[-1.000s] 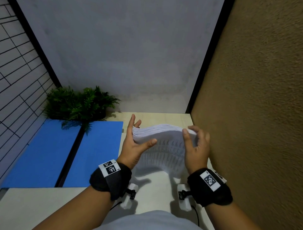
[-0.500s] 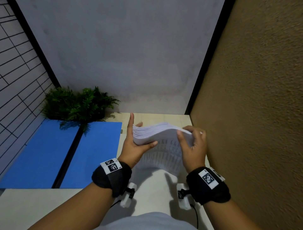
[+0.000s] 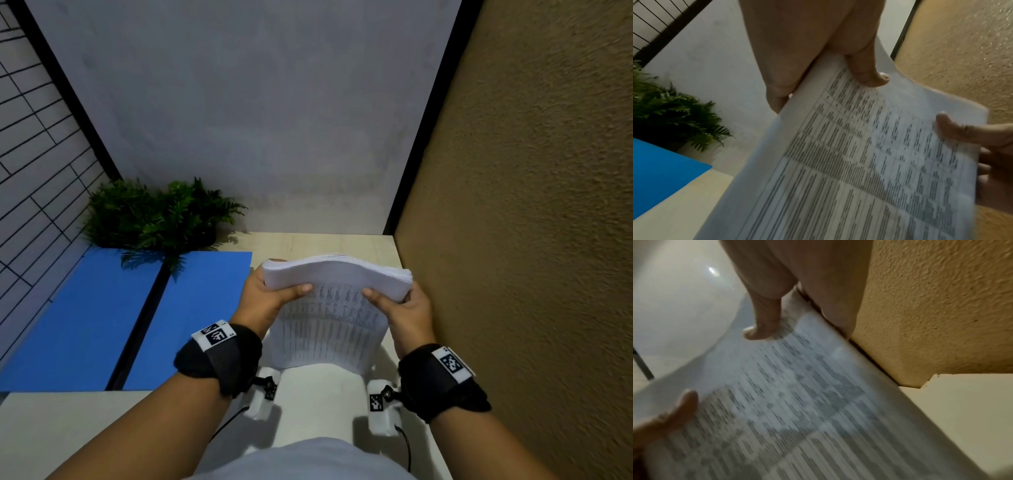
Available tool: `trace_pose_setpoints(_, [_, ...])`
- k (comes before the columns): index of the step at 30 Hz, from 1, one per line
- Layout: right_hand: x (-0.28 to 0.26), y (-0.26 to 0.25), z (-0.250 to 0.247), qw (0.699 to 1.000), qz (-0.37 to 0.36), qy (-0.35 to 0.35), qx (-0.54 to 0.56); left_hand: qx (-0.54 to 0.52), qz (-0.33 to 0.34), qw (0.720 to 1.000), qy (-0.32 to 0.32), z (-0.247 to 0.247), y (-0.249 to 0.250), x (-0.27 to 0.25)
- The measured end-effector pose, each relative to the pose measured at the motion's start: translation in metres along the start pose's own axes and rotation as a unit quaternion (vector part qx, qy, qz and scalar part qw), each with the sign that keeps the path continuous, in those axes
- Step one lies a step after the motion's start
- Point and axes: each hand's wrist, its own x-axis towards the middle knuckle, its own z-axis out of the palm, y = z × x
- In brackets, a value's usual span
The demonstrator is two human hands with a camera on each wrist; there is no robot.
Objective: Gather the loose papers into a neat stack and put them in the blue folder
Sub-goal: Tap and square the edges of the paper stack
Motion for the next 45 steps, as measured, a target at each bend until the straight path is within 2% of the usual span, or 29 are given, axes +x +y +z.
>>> trace_pose_setpoints(6, [-0.01,0.021,0.004,0.995,0.073,-0.073,0.001,-0.026,-0.038,0.999,-0.018,0.004,-0.016,-0.005])
trace_pose_setpoints(10, [-0.009,0.014,0.002,0.998,0.047,-0.048,-0.012,-0.029,-0.044,0.999,-0.01,0.002,-0.014,-0.008])
trace_pose_setpoints(13, [-0.01,0.015,0.002,0.993,0.068,-0.092,-0.003,-0.045,-0.052,0.998,-0.014,0.004,-0.017,-0.01])
trace_pose_setpoints(17, [-0.004,0.022,0.003,0.993,0.106,-0.023,-0.05,-0.008,-0.066,0.998,-0.001,0.007,-0.021,-0.013])
trace_pose_setpoints(19, [-0.002,0.017,0.006,0.992,0.085,-0.015,-0.093,0.002,-0.068,0.998,0.01,0.003,-0.019,-0.01])
trace_pose_setpoints(21, [0.0,0.006,0.008,0.989,0.04,0.0,-0.145,0.067,0.003,0.995,0.069,-0.005,-0.012,-0.007])
trace_pose_setpoints(23, [0.002,-0.009,0.009,0.979,-0.007,0.005,-0.203,0.192,0.13,0.965,0.123,-0.012,0.004,-0.006])
trace_pose_setpoints(24, [0.002,-0.016,0.011,0.97,-0.029,-0.005,-0.241,0.242,0.185,0.945,0.114,-0.012,0.013,-0.006])
trace_pose_setpoints(26, [0.001,-0.028,0.019,0.937,-0.081,-0.042,-0.338,0.313,0.231,0.921,0.035,-0.007,0.03,-0.003])
trace_pose_setpoints(28, [-0.003,-0.037,0.029,0.894,-0.136,-0.073,-0.42,0.324,0.191,0.926,-0.021,-0.001,0.036,0.001])
trace_pose_setpoints(29, [-0.006,-0.038,0.032,0.88,-0.152,-0.08,-0.442,0.281,0.155,0.947,-0.023,0.001,0.036,0.0])
trace_pose_setpoints(31, [-0.006,-0.037,0.031,0.878,-0.149,-0.079,-0.448,0.182,0.097,0.978,-0.01,0.001,0.029,-0.002])
trace_pose_setpoints(36, [0.008,-0.027,-0.015,0.868,-0.062,-0.05,-0.49,0.038,0.025,0.997,0.065,-0.029,0.002,-0.011])
trace_pose_setpoints(37, [0.009,-0.024,-0.027,0.873,-0.043,-0.03,-0.484,0.02,0.01,0.997,0.073,-0.035,-0.002,-0.01])
trace_pose_setpoints(39, [0.009,-0.019,-0.046,0.917,-0.004,0.01,-0.398,-0.013,-0.008,0.997,0.08,-0.045,-0.008,-0.011])
trace_pose_setpoints(41, [0.007,-0.015,-0.055,0.972,0.034,0.023,-0.231,-0.043,-0.015,0.995,0.085,-0.048,-0.014,-0.01])
trace_pose_setpoints(42, [0.006,-0.009,-0.058,0.987,0.058,0.017,-0.147,-0.049,-0.016,0.995,0.086,-0.047,-0.016,-0.011])
trace_pose_setpoints(45, [0.004,0.016,-0.059,0.994,0.103,0.017,-0.032,-0.052,-0.011,0.995,0.079,-0.038,-0.021,-0.012])
